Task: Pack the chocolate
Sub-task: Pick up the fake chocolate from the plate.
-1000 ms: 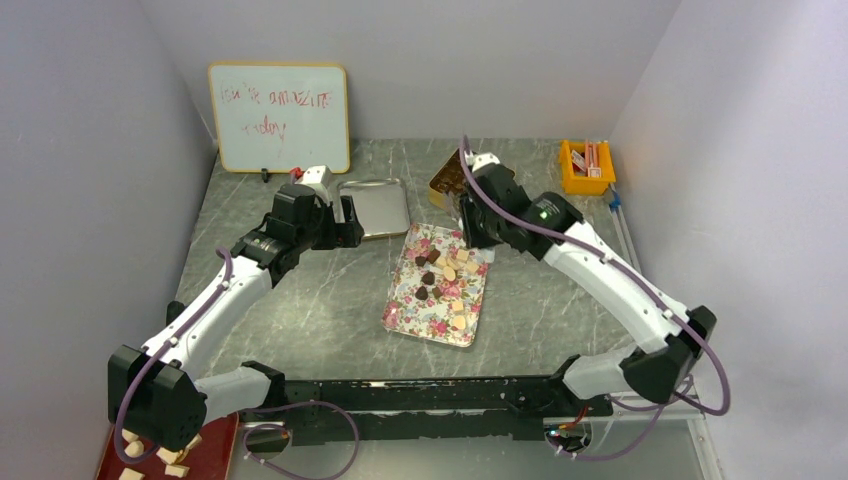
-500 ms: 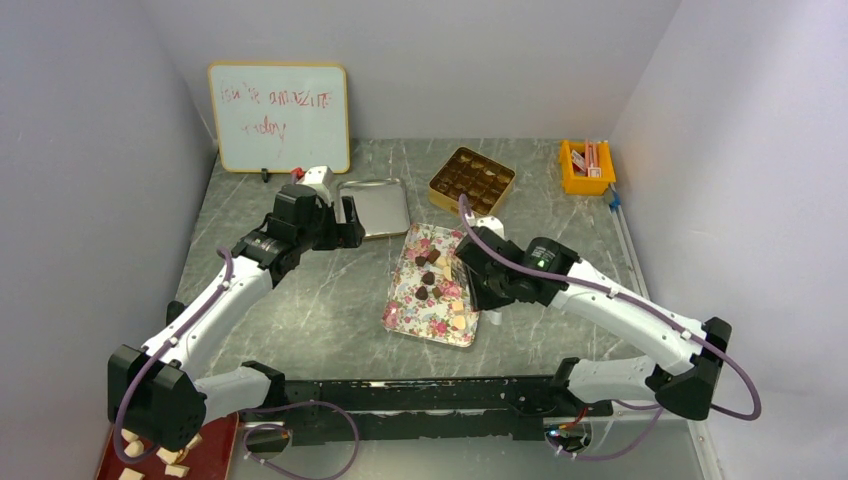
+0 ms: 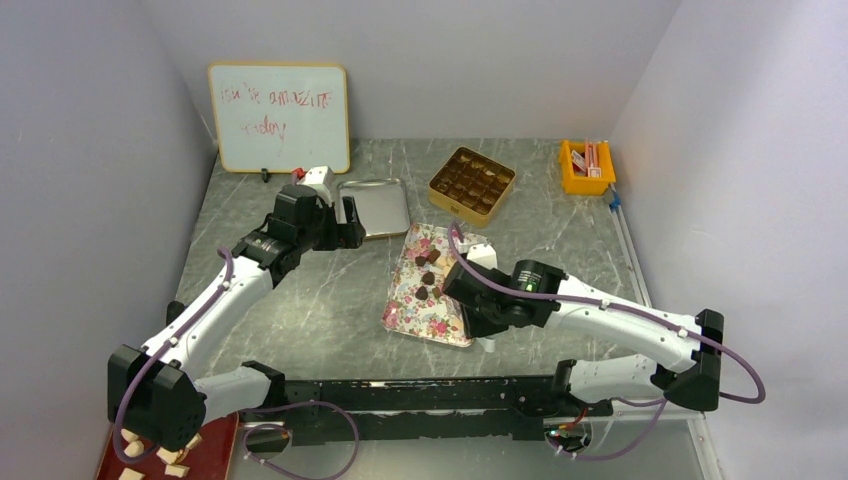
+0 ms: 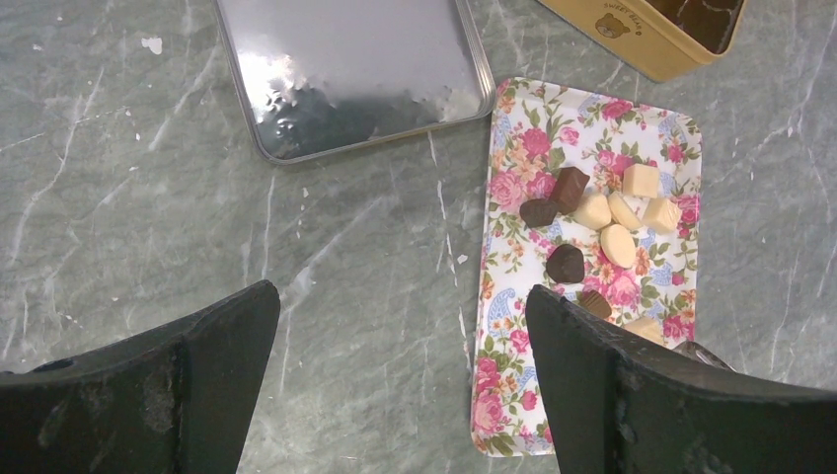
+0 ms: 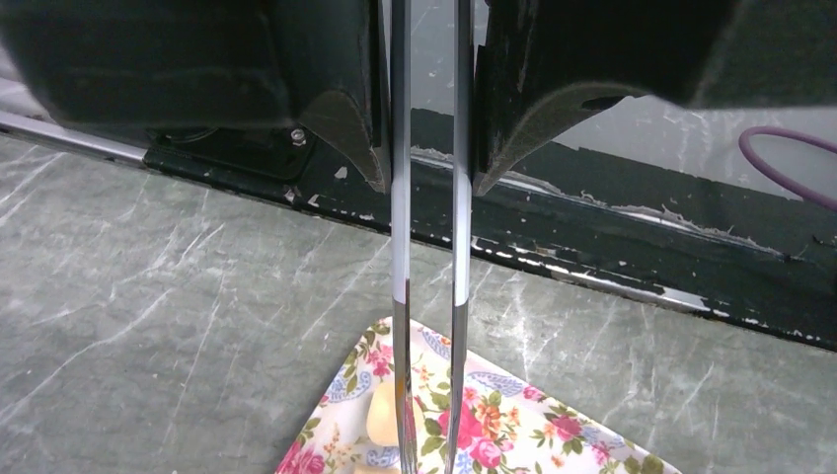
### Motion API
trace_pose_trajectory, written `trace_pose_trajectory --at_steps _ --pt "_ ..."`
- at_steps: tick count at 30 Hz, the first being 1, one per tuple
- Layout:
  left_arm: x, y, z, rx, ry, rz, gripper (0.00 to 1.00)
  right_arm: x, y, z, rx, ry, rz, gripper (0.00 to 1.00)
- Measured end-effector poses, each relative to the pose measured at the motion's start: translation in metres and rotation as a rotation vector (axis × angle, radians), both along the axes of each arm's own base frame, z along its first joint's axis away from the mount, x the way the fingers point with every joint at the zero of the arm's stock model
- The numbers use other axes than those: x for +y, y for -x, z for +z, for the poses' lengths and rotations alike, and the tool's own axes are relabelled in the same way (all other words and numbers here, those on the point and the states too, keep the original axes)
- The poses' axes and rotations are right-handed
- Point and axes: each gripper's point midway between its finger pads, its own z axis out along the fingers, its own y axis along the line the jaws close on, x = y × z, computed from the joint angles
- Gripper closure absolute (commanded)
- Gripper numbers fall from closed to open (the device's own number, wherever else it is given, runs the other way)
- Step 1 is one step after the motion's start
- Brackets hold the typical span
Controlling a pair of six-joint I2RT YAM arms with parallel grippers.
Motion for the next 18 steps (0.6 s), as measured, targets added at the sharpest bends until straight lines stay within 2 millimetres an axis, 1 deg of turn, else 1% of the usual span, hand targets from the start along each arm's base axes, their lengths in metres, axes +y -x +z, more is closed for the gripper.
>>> trace_pose_trajectory --at_steps 7,12,18 --pt "-0.0009 0.0004 0.0000 0.000 0.000 -0.003 0.00 -0.0042 0.0068 -0.0023 0.000 0.022 -0.030 0.68" --pt "-0.0015 0.0007 0.0001 0.000 0.000 -0.005 0.00 -0.0070 0.0065 -0.0040 -0.005 0.040 -0.054 0.62" --pt "-0.0016 0.0007 0.0001 0.000 0.000 -0.006 0.00 -0.0077 0.0071 -0.0064 -0.002 0.044 -0.067 0.60"
